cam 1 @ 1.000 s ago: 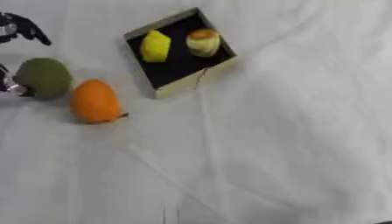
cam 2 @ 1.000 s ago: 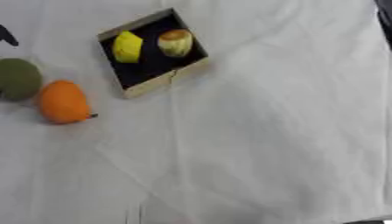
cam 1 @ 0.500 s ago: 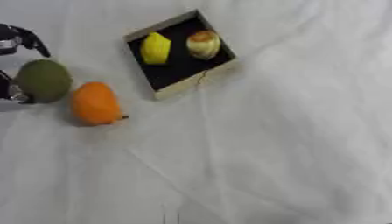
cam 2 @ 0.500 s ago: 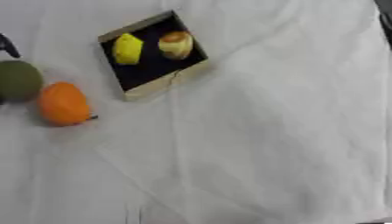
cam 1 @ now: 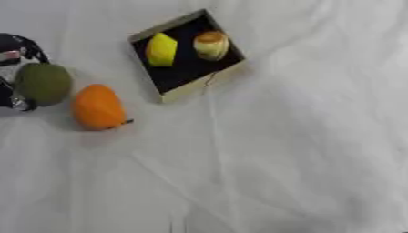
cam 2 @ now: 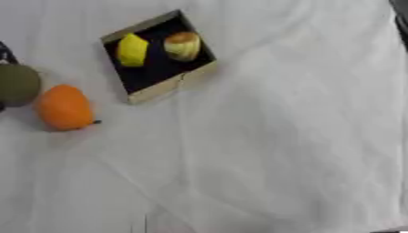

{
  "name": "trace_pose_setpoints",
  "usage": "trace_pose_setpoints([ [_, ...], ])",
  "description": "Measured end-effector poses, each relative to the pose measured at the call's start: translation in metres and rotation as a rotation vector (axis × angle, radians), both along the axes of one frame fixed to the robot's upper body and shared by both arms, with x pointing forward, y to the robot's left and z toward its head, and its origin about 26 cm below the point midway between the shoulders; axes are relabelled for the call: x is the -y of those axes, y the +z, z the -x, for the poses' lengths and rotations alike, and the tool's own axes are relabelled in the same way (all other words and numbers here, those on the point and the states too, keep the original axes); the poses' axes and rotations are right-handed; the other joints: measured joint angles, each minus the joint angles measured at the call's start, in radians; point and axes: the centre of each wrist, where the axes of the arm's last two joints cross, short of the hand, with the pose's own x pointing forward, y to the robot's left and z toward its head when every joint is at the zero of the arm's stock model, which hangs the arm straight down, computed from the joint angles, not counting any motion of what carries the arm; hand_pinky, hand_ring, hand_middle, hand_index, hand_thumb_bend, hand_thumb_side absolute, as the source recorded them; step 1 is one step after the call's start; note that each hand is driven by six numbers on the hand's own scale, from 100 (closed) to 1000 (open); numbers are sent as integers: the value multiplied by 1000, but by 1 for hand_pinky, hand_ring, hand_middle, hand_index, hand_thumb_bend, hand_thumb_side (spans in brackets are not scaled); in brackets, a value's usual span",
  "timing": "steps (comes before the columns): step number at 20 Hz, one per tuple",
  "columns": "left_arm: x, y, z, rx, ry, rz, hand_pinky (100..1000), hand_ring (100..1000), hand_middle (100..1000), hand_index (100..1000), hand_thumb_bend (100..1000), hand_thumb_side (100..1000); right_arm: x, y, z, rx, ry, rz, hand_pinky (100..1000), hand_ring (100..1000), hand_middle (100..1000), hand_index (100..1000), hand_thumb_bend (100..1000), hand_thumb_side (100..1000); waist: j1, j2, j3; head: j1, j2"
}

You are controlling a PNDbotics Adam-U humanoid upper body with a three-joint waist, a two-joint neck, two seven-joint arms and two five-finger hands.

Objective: Pick up objects on the table and place them in the box.

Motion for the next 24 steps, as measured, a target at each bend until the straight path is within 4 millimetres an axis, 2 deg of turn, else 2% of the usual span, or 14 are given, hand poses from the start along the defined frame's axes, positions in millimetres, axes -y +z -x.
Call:
trace_pose_setpoints([
  [1,0,-1,0,15,-1,3,744,744,703,710,332,100,0,0,0,0,0,0,891,895,802,869,100,303,0,0,0,0,0],
  [2,1,-2,0,29,-4,9,734,733,690,700,310,100,0,0,0,0,0,-1,891,895,802,869,100,303,0,0,0,0,0],
  [5,2,-4,0,75,-16,39,618,606,561,549,208,100,1,-1,0,-3,-2,-2,891,895,802,869,100,299,0,0,0,2,0],
  [8,5,-4,3,116,-35,90,576,566,519,492,236,100,3,-3,-1,-9,-9,-7,891,895,802,869,100,294,0,0,1,3,0],
  [9,7,-2,4,127,-43,109,549,550,503,464,281,100,3,-3,-1,-8,-10,-8,890,894,802,869,100,295,0,0,1,3,0],
  [11,10,2,7,147,-56,142,523,537,494,460,351,100,3,-3,-1,-7,-10,-9,890,894,802,869,100,292,0,0,1,3,0],
  [13,13,6,10,161,-63,170,509,528,486,474,378,100,4,-4,-1,-8,-12,-10,890,894,802,869,100,293,0,0,2,2,0],
  [18,20,24,21,221,-89,230,472,503,469,478,368,100,5,-6,-1,-11,-14,-11,890,894,802,870,100,292,0,0,4,-1,0],
  [24,42,57,38,315,-174,299,470,499,465,482,286,100,5,-6,-1,-9,-14,-12,890,894,802,870,100,285,0,0,4,-6,0],
])
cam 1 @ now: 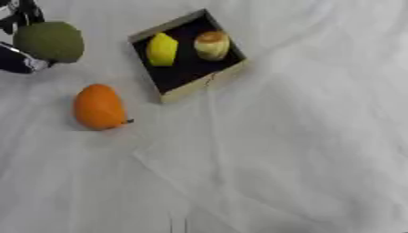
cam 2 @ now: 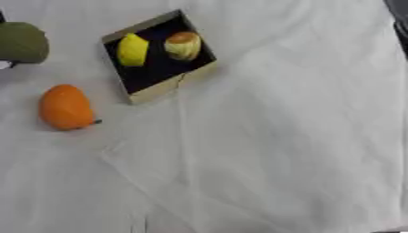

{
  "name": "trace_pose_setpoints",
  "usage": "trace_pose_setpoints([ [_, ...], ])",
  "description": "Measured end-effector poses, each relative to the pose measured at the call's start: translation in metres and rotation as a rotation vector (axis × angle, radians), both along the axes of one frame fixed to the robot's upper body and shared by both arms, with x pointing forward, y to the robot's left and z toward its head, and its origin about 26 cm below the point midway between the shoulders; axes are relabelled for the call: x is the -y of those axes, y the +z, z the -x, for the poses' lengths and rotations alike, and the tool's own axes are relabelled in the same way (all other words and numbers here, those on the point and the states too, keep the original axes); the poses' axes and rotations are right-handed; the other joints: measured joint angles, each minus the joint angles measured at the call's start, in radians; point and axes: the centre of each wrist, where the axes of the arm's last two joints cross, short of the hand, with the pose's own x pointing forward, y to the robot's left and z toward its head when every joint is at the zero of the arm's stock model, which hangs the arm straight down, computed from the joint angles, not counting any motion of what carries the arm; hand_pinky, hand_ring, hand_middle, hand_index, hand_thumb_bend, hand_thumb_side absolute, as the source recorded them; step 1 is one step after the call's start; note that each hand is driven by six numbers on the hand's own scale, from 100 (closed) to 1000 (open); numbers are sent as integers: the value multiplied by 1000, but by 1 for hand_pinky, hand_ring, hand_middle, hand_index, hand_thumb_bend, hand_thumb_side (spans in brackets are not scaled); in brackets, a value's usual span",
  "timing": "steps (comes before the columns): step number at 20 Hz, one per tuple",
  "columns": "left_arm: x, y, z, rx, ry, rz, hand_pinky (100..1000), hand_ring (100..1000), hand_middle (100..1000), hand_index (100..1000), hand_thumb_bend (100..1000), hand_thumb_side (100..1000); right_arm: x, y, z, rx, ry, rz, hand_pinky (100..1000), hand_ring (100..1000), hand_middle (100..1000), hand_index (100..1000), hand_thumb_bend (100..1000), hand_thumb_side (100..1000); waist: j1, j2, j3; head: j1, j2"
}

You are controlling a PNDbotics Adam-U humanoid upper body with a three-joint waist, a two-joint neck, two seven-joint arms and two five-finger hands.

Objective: Pick up objects on the table and place them in the box.

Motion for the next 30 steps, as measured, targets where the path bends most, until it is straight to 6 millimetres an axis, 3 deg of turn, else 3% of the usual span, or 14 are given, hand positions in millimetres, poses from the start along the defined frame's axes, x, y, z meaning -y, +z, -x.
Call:
trace_pose_setpoints([
  [7,53,28,1,58,-134,36,476,503,471,501,184,100,-5,5,0,11,16,0,890,893,800,870,100,284,0,0,-9,-8,0],
  [13,87,20,-18,24,-172,77,491,508,486,524,102,100,-17,10,-2,21,55,0,890,893,800,871,100,287,0,0,-41,2,-15],
  [19,103,8,-40,24,-155,92,517,524,505,546,101,100,-29,17,-3,32,89,4,890,893,800,871,100,292,0,18,-75,21,-37],
  [30,113,-12,-70,98,-127,16,569,569,547,596,236,100,-47,23,-4,41,143,15,890,893,800,871,100,320,0,52,-122,51,-70],
])
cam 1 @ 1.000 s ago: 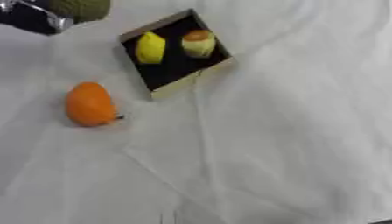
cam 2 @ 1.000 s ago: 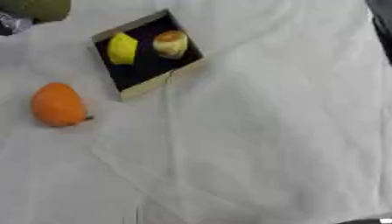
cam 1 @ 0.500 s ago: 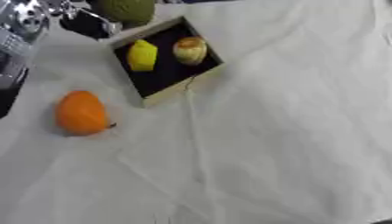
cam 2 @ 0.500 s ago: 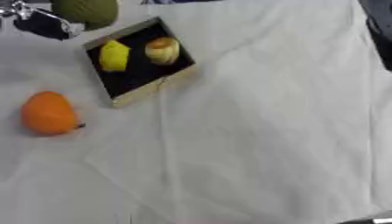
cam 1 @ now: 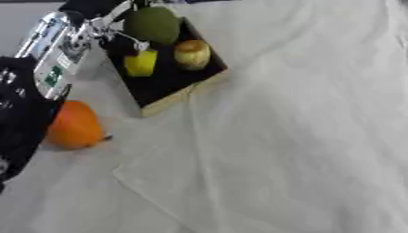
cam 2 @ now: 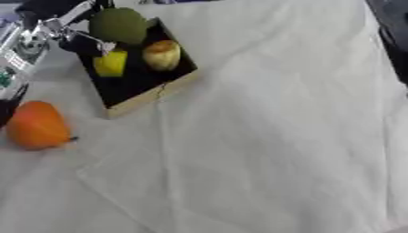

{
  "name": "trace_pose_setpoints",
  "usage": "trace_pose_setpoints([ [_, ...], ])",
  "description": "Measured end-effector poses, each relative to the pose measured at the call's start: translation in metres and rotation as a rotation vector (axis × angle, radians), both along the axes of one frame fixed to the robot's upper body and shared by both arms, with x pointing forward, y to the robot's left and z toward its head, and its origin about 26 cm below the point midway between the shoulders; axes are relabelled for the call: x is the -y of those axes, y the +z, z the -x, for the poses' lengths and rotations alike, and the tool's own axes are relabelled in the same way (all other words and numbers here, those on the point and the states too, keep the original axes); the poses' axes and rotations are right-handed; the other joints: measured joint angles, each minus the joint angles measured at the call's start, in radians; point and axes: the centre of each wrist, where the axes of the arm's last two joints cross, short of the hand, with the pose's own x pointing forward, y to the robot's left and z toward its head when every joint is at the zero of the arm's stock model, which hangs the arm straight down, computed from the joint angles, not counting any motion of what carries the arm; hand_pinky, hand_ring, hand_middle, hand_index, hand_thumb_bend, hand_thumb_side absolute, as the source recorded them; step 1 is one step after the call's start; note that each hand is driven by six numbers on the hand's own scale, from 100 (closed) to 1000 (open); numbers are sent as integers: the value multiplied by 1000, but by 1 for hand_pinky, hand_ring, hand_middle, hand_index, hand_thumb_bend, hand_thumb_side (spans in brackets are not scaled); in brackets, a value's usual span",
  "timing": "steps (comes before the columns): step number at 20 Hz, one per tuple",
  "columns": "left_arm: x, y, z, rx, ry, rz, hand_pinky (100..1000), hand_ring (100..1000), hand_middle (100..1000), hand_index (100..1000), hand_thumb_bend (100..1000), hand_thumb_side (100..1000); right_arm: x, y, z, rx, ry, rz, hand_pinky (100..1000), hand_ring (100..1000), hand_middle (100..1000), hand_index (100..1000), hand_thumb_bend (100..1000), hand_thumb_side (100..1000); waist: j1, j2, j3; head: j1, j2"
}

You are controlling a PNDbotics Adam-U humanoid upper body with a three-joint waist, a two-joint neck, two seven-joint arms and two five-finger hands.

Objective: Pick up objects on the table and place them in the box.

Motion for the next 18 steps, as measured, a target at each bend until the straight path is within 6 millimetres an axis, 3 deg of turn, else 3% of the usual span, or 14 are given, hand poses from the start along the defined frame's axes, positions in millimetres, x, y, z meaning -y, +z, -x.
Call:
trace_pose_setpoints([
  [3,0,-4,-4,13,6,-14,610,602,586,647,290,100,-2,0,0,0,6,-2,890,893,800,871,100,326,0,5,-3,2,0],
  [5,0,-4,-5,18,7,-17,671,671,658,724,352,100,-2,0,0,0,6,-2,891,893,800,871,100,328,0,5,-3,2,0],
  [6,0,-5,-5,19,5,-19,721,742,734,813,384,100,-2,0,0,0,6,-2,891,893,800,871,100,330,0,5,-3,1,0],
  [10,1,-3,-4,9,-27,-27,783,817,833,916,416,153,-1,-2,-1,-7,4,-3,891,893,799,871,100,332,0,5,-2,-3,1],
  [13,4,2,0,-4,-68,-17,781,816,827,913,407,227,1,-6,-3,-17,-2,-5,891,893,799,871,100,334,0,5,1,-7,4],
  [18,3,14,8,-15,-87,4,786,821,822,902,416,242,5,-12,-6,-37,-13,-6,891,893,799,871,100,334,0,4,13,-18,19],
])
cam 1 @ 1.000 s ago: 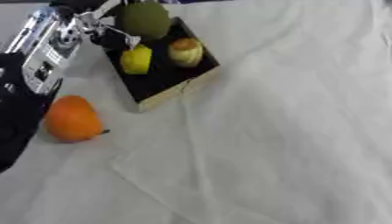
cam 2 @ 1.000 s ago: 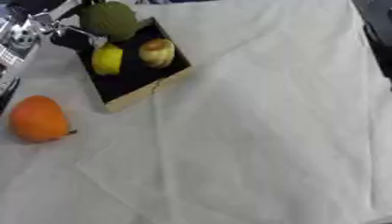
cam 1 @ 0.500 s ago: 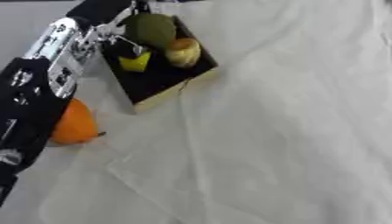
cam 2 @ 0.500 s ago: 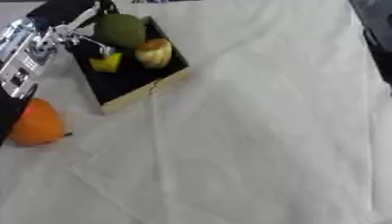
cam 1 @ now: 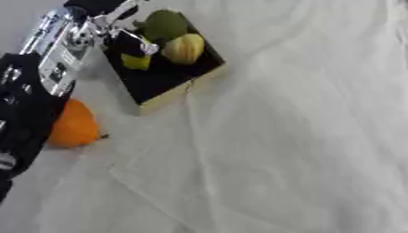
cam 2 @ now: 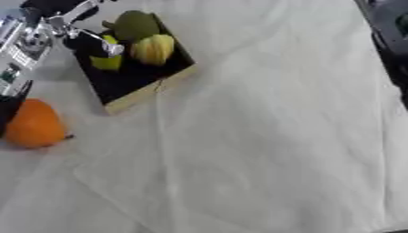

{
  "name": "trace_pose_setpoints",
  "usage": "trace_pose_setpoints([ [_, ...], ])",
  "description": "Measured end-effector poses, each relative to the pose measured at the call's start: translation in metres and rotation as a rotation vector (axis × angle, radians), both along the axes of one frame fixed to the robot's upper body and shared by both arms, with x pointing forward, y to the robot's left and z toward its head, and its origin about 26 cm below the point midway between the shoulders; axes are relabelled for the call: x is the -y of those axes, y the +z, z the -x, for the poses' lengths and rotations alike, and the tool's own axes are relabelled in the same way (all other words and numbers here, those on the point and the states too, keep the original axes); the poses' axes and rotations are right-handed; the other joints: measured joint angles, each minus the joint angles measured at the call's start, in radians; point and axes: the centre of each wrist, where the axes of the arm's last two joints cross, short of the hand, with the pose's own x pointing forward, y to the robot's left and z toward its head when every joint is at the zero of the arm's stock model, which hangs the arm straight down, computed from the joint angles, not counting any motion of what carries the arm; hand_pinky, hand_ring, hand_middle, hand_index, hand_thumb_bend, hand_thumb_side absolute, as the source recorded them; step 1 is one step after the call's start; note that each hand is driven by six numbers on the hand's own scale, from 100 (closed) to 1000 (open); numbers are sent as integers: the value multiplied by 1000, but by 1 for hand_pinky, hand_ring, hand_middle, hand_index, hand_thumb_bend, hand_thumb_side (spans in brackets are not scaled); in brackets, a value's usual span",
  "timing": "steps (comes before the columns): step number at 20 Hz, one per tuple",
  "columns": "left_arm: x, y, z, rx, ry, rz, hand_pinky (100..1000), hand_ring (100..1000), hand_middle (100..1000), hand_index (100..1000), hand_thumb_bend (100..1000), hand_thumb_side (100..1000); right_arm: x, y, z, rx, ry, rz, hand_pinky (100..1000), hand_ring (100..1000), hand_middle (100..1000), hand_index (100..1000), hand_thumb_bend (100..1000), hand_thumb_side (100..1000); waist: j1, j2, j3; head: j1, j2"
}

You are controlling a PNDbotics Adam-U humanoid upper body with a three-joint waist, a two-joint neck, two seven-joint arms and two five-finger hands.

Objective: Pick up objects on the table and place them in the box.

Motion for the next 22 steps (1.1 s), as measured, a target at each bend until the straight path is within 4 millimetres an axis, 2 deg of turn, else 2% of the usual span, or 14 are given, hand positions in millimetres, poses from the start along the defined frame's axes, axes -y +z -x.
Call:
trace_pose_setpoints([
  [5,-6,8,7,-17,8,-11,770,798,790,876,381,166,4,-7,-3,-23,-11,1,891,893,800,871,100,332,0,-6,19,-11,18],
  [7,-10,10,12,-16,1,-9,762,786,775,864,351,132,7,-10,-4,-32,-17,2,891,894,800,871,100,331,0,-18,28,-16,25],
  [9,-17,13,21,-12,-16,-5,760,784,774,862,337,138,9,-11,-4,-35,-24,5,891,894,800,872,100,332,0,-28,40,-23,32],
  [10,-22,14,28,-14,-28,-4,760,784,774,862,337,138,11,-13,-4,-39,-28,7,891,894,800,872,100,365,1,-32,47,-27,35],
  [11,-27,15,35,-19,-39,-3,761,784,774,863,335,139,12,-15,-4,-43,-32,9,891,894,800,872,100,332,2,-34,54,-31,39],
  [16,-52,17,77,-55,-71,22,760,785,777,864,320,150,20,-20,-4,-58,-54,17,891,894,801,872,100,334,7,-54,86,-52,53],
  [22,-68,11,124,-95,-80,39,768,793,784,863,350,200,23,-22,-4,-65,-62,19,891,894,801,872,100,339,7,-56,102,-64,56],
])
